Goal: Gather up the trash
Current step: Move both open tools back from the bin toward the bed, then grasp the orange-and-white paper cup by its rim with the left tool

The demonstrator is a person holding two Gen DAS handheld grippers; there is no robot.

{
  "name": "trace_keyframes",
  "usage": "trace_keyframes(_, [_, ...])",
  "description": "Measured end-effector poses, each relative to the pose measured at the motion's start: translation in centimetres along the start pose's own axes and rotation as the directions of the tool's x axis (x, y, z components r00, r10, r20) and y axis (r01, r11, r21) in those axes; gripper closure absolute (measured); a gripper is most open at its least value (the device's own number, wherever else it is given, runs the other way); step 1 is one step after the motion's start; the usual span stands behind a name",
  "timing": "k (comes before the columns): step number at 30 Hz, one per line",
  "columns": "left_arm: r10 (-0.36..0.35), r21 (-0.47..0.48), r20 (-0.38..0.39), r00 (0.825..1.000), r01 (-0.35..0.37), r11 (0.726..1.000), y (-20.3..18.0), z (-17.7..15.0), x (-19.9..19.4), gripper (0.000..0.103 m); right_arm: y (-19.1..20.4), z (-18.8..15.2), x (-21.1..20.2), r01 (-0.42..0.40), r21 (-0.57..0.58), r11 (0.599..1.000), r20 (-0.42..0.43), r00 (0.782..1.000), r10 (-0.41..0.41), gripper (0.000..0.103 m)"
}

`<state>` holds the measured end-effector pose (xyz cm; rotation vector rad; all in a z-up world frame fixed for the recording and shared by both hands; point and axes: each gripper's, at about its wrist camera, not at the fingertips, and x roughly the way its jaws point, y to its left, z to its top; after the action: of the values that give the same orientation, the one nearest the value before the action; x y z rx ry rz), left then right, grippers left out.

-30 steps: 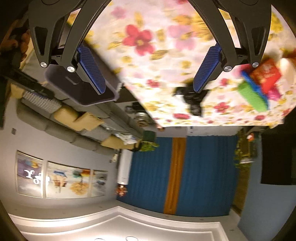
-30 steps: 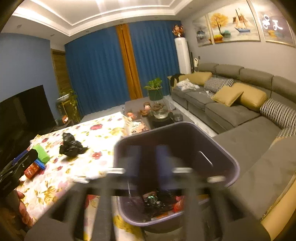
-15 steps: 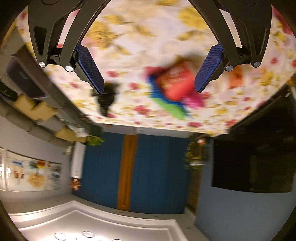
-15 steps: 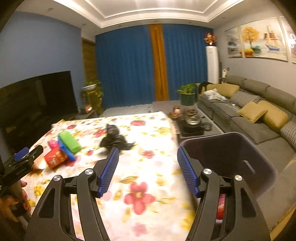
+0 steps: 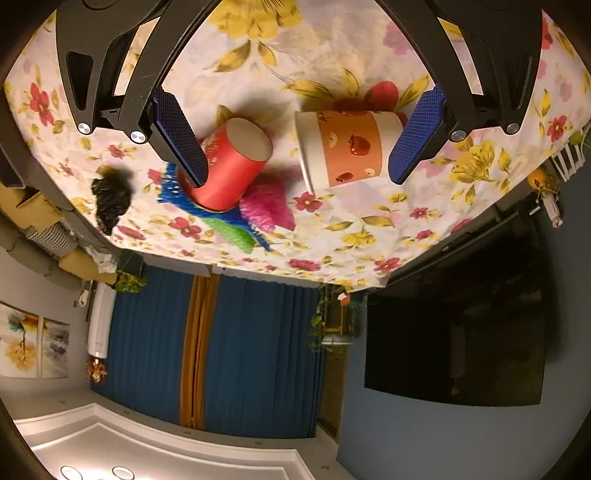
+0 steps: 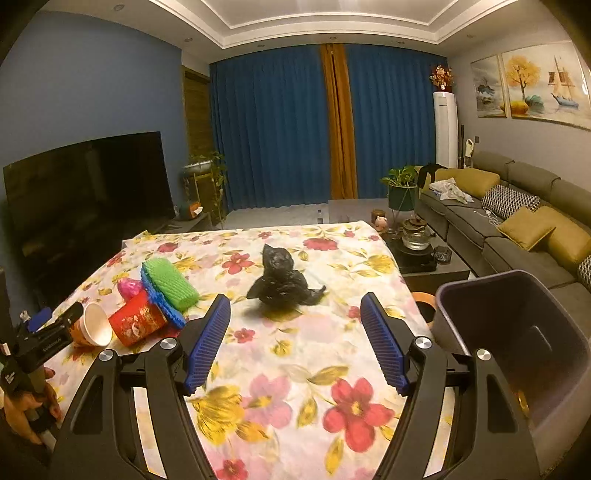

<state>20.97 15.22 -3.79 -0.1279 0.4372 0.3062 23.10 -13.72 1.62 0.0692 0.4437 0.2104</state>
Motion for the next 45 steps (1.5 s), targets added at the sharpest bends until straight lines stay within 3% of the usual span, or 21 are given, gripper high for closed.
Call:
trace_keyframes(5, [0.024, 0.037, -0.071, 0.997, -0.021, 0.999, 0.0, -0.3, 2.5, 0.021, 1.3, 0.2, 1.2, -0.004, -0.018, 1.000, -0.001, 1.000, 0.004, 0.031])
trace_keyframes(9, [0.010, 0.000, -0.129, 0.992, -0.010, 1.000, 0.8, -0.3, 3.7, 0.030, 1.7, 0.3, 2.1, -0.008, -0.022, 1.000, -0.007, 1.000, 0.007, 0.031])
trace_keyframes(16, [0.027, -0.026, -0.124, 0.992, -0.030, 0.999, 1.9, -0.3, 3.9, 0.051, 2.2, 0.1, 3.1, -0.017, -0.016, 1.000, -0.016, 1.000, 0.016, 0.031])
trace_keyframes(21, [0.024, -0.051, -0.128, 0.991, -0.030, 0.998, 2.9, -0.6, 3.3, 0.057, 2.2, 0.0, 3.2, -0.025, -0.007, 1.000, -0.016, 1.000, 0.024, 0.031])
trace_keyframes(25, [0.007, -0.081, -0.132, 0.991, -0.018, 0.997, 3.7, -0.9, 2.6, 0.072, 2.3, 0.0, 3.3, -0.028, -0.004, 1.000, -0.015, 0.999, 0.028, 0.031])
trace_keyframes(37, [0.001, -0.144, -0.159, 0.987, -0.024, 0.989, 5.4, -1.5, 2.1, 0.099, 2.4, -0.2, 3.2, -0.037, -0.001, 0.999, -0.014, 0.999, 0.037, 0.031])
trace_keyframes(45, [-0.011, -0.161, -0.161, 0.987, -0.015, 0.987, 6.0, -1.6, 1.9, 0.101, 2.1, -0.4, 3.0, -0.046, 0.015, 0.999, -0.014, 0.999, 0.046, 0.031])
